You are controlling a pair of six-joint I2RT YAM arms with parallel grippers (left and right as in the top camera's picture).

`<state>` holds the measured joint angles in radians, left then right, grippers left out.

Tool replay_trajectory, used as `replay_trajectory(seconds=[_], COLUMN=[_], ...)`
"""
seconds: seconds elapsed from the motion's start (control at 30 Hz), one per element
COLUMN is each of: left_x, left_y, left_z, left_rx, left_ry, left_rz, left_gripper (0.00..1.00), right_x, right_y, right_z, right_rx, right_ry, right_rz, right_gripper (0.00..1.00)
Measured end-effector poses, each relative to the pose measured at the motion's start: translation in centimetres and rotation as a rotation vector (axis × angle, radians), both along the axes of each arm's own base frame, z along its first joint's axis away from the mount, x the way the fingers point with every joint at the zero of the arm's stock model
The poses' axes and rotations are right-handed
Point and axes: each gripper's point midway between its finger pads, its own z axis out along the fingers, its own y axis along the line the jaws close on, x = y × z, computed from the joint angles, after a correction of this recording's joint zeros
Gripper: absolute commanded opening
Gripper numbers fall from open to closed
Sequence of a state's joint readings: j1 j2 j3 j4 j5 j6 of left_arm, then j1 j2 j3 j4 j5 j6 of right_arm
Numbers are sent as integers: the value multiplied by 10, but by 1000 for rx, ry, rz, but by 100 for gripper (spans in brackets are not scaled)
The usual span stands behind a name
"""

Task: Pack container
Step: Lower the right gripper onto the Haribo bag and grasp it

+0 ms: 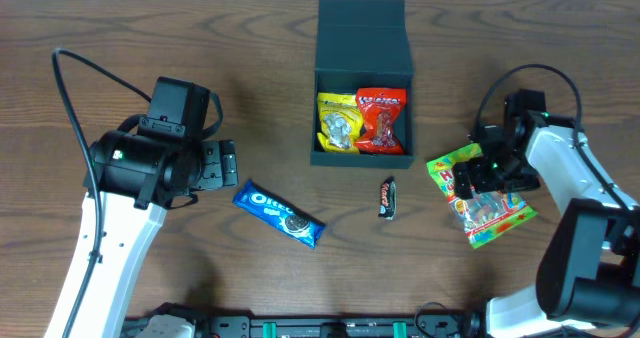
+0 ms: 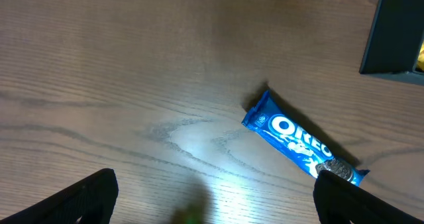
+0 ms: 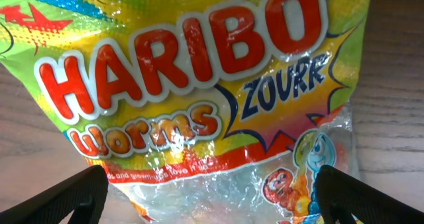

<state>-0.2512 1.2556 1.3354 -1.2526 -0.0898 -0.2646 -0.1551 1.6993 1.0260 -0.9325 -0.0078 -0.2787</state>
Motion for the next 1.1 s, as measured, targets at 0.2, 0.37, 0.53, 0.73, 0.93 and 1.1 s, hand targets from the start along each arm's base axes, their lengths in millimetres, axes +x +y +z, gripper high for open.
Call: replay_trajectory(seconds=[0.2,0.37,0.53,0.73,0.93,1.1], left_x=[0,0,0,0,0,0], left_y=[0,0,0,0,0,0], left_z=[0,0,0,0,0,0], left_rx=[0,0,0,0,0,0], left_ry=[0,0,0,0,0,0], left_rz=[0,0,0,0,0,0], left_gripper=[95,95,95,95,95,95], right_x=[1,0,-3,-3,-4,-5], right_y=[-4,-4,-4,-4,-4,-5], right_z=[0,-3,-12,-12,-13,-17], right_rx=[-25,-27,-24,-25,-27,-35], right_ry=[-2,10,42,40,41,39], right_rz=[-3,-27,-41,-45,-48,-57], right_gripper=[99,99,99,99,96,94])
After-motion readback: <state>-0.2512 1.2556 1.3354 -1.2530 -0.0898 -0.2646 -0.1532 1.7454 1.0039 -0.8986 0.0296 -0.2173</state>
